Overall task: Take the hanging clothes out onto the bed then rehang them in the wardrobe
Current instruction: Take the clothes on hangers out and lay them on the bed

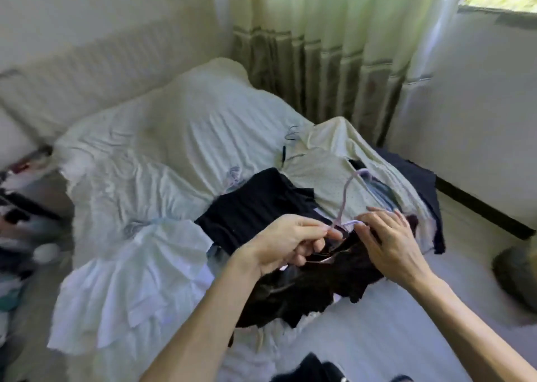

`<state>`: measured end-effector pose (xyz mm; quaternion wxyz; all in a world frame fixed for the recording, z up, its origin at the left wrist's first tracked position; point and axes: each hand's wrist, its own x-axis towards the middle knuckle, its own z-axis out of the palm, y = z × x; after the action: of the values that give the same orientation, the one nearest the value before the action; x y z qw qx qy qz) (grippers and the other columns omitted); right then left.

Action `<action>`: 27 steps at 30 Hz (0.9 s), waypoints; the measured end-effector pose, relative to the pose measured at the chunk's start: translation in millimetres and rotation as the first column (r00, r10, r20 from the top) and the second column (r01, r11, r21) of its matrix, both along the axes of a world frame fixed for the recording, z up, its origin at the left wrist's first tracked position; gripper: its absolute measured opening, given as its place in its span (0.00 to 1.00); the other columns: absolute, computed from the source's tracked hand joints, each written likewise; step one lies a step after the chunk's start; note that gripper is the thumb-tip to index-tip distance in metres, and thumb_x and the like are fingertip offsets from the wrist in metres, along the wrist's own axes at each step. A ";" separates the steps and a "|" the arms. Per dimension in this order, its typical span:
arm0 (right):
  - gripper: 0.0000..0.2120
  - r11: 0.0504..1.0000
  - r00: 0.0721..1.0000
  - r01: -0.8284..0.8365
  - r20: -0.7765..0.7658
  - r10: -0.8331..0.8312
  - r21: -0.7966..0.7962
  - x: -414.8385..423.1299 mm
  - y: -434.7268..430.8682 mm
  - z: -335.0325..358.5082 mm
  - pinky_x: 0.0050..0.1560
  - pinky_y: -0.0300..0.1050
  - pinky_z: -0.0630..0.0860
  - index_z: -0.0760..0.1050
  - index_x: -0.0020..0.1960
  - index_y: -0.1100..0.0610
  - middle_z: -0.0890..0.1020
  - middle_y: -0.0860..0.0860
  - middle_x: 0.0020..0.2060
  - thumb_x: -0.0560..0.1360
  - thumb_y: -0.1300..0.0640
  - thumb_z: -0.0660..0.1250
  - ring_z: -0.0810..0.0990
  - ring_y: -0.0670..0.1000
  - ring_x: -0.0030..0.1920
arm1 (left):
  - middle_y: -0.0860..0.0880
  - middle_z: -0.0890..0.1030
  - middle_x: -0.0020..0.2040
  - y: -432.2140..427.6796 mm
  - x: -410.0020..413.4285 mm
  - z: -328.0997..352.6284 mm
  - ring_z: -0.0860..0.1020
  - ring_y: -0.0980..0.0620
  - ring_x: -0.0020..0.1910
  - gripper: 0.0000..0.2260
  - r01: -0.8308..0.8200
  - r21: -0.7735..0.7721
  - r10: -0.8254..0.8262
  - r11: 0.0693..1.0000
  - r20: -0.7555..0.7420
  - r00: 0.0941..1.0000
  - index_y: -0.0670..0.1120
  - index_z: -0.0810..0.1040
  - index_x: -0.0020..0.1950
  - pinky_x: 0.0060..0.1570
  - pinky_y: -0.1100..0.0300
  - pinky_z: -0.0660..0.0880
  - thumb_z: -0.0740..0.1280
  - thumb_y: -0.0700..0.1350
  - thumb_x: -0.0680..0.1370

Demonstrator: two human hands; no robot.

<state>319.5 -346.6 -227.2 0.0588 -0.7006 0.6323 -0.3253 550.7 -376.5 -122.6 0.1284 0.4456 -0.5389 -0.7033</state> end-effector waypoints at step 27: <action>0.24 0.767 0.796 -0.590 0.026 0.604 0.253 310.2 -75.4 41.1 0.59 0.50 0.72 0.71 0.64 0.42 0.78 0.40 0.58 0.77 0.30 0.52 0.76 0.49 0.59 | 0.61 0.83 0.48 145.7 369.9 8.5 0.79 0.62 0.48 0.14 -0.484 -0.613 0.781 0.624 0.473 0.408 0.56 0.84 0.51 0.51 0.59 0.73 0.61 0.60 0.81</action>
<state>629.7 -422.0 -186.1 0.2282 -0.8611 0.4137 -0.1876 920.6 -230.8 -114.1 0.2581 0.8163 -0.4527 -0.2494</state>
